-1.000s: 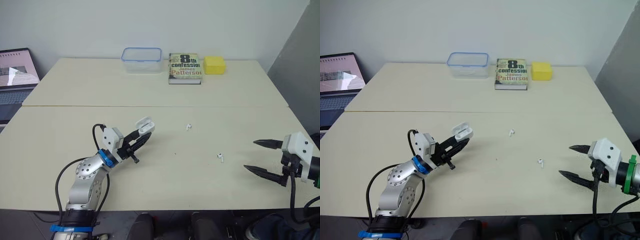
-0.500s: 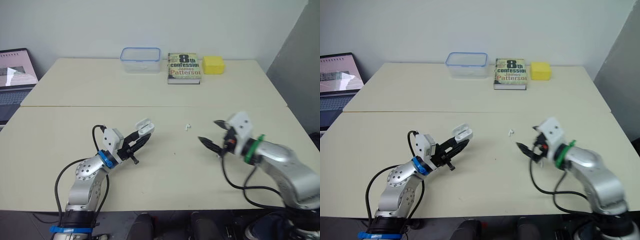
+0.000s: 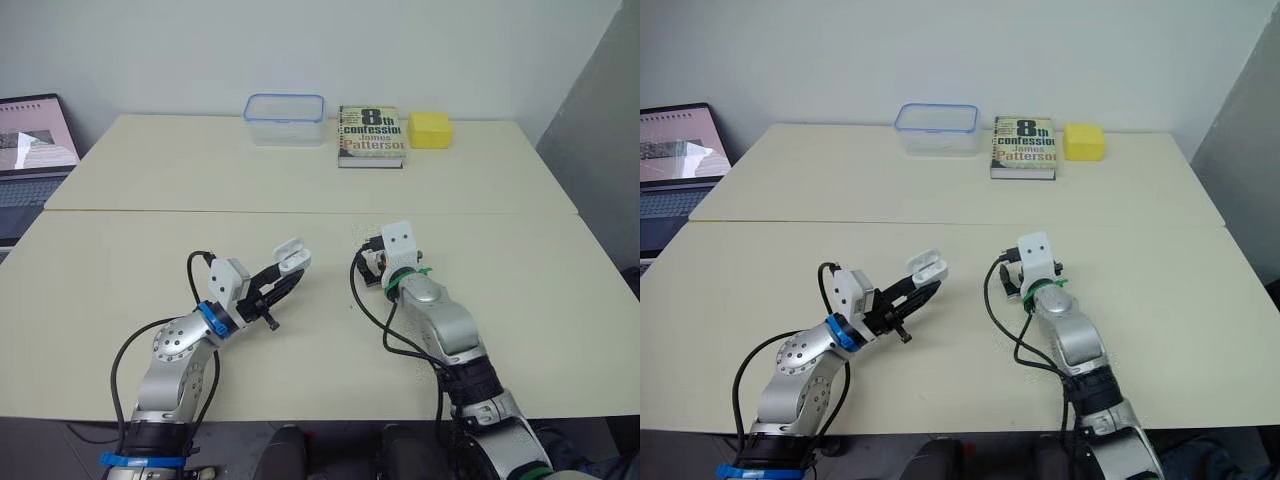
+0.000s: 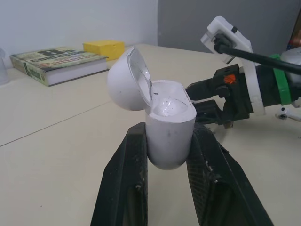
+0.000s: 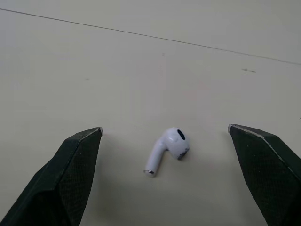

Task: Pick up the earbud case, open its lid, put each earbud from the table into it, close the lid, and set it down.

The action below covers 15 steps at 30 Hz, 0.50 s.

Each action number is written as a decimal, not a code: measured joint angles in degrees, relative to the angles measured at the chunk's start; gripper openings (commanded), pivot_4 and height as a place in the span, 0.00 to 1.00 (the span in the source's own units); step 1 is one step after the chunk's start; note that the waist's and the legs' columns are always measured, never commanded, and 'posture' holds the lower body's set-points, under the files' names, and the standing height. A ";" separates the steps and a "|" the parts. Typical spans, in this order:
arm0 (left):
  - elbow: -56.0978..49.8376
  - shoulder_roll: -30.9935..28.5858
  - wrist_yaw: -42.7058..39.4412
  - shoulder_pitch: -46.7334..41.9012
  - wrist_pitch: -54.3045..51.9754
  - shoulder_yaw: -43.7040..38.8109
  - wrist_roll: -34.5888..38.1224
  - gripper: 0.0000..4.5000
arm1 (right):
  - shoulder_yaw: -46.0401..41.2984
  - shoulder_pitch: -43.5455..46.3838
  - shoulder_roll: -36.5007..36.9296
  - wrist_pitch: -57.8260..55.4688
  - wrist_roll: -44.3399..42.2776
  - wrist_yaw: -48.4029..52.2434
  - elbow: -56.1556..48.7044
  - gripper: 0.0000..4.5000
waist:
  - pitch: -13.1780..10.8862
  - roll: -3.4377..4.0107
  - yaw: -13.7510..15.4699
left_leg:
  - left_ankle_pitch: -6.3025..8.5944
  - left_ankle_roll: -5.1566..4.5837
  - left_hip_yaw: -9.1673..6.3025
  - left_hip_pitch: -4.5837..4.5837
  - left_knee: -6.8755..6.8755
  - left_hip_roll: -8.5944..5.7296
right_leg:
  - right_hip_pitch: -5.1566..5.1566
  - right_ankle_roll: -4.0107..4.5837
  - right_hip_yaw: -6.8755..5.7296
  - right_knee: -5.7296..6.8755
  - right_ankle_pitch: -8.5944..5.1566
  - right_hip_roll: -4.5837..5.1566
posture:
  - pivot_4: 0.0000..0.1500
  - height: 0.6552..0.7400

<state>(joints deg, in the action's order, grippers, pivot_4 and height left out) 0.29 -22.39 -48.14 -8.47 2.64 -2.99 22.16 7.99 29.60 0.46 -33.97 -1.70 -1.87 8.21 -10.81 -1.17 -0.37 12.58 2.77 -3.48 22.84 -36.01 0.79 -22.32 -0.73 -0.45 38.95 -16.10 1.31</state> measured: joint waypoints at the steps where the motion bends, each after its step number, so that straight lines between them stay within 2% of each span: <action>1: 0.00 0.00 -0.01 0.01 -0.03 0.01 -0.04 0.17 | -0.15 0.56 -0.38 1.31 0.20 -0.17 1.58 1.00 | 0.00 0.00 -0.09 | 0.00 0.00 0.00 0.00 0.00 0.00 | 0.00 0.00 0.00 0.00 0.00 0.00 | 1.00 1.00; 5: 0.00 -0.01 -0.02 0.01 -0.08 0.03 -0.11 0.17 | -1.39 1.35 -1.21 4.22 0.46 -0.64 4.69 1.00 | 0.01 0.01 -0.22 | 0.00 0.00 0.00 -0.04 0.01 0.03 | 0.01 0.01 0.00 0.03 0.00 -0.02 | 1.00 1.00; 7: 0.00 -0.02 -0.03 0.01 -0.09 0.03 -0.29 0.17 | -1.53 1.45 -1.48 4.90 0.48 -0.53 5.39 0.91 | 0.02 0.02 -0.37 | 0.00 0.00 0.00 -0.06 0.01 0.03 | 0.02 0.02 0.00 0.03 0.01 -0.03 | 1.00 1.00; 9: 0.00 -0.02 -0.05 0.01 -0.10 0.05 -0.45 0.17 | -1.34 1.53 -1.94 5.00 0.48 -0.42 5.66 0.79 | 0.03 0.03 -0.45 | 0.00 -0.01 -0.01 -0.06 0.00 0.03 | 0.03 0.02 0.00 0.04 0.01 -0.03 | 1.00 1.00; 15: 0.00 -0.04 -0.04 0.03 -0.09 0.06 -0.71 0.17 | -0.15 1.53 -2.63 4.54 0.87 0.34 5.35 0.31 | 0.03 0.02 -0.42 | 0.00 0.00 -0.02 -0.04 0.00 0.01 | 0.03 0.02 -0.01 0.02 0.01 -0.01 | 1.00 1.00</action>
<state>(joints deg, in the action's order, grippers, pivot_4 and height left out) 0.29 -22.43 -48.18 -8.44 2.55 -2.93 21.45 7.83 31.13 -2.17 -29.42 -0.83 -1.53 13.56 -10.78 -1.14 -0.80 12.58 2.76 -3.50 22.80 -36.00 0.80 -22.28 -0.71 -0.46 38.97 -16.09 1.30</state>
